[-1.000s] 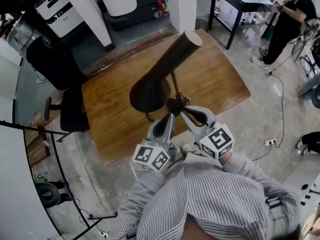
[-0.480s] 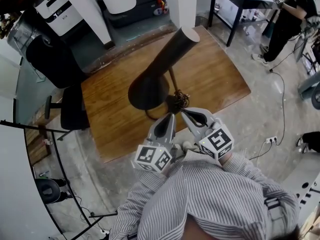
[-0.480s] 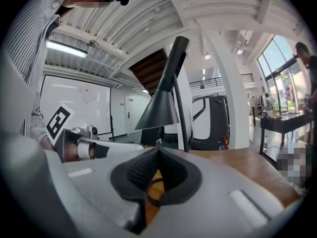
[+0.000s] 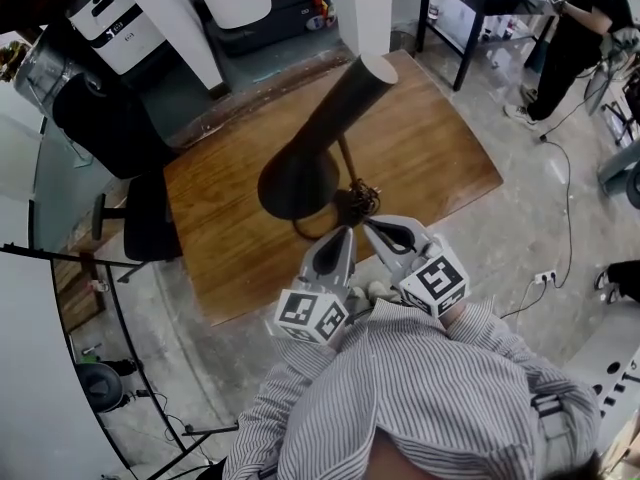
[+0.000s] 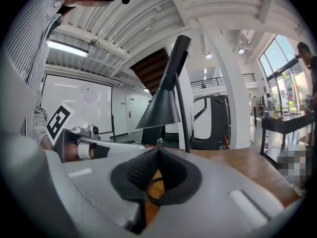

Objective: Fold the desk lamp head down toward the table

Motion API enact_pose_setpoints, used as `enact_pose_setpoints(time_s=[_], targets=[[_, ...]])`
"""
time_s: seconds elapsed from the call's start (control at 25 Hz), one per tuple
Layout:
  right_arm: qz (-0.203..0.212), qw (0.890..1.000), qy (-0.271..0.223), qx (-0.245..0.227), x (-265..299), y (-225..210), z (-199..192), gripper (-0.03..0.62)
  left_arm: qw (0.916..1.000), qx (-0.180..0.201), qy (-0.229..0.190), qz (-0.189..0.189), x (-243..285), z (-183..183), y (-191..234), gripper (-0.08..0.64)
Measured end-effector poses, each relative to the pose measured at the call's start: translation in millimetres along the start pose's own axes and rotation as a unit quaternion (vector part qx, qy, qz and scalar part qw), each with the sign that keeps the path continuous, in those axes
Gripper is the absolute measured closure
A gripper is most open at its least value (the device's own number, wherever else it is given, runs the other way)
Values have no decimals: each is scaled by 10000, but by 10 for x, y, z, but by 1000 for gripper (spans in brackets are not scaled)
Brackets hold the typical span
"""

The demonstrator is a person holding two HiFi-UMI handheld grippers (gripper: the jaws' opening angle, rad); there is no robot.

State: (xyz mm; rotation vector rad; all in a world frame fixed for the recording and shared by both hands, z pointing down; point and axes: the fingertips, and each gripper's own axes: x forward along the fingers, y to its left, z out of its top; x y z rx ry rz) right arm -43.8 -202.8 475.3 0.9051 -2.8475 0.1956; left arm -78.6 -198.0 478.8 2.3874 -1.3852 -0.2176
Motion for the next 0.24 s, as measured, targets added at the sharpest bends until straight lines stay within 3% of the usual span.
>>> enact_pose_setpoints(time_s=[0.24], targets=[[-25,10000,-29,-8,14,22,23,592,9999,-113,-42,44,-61,34,53,555]])
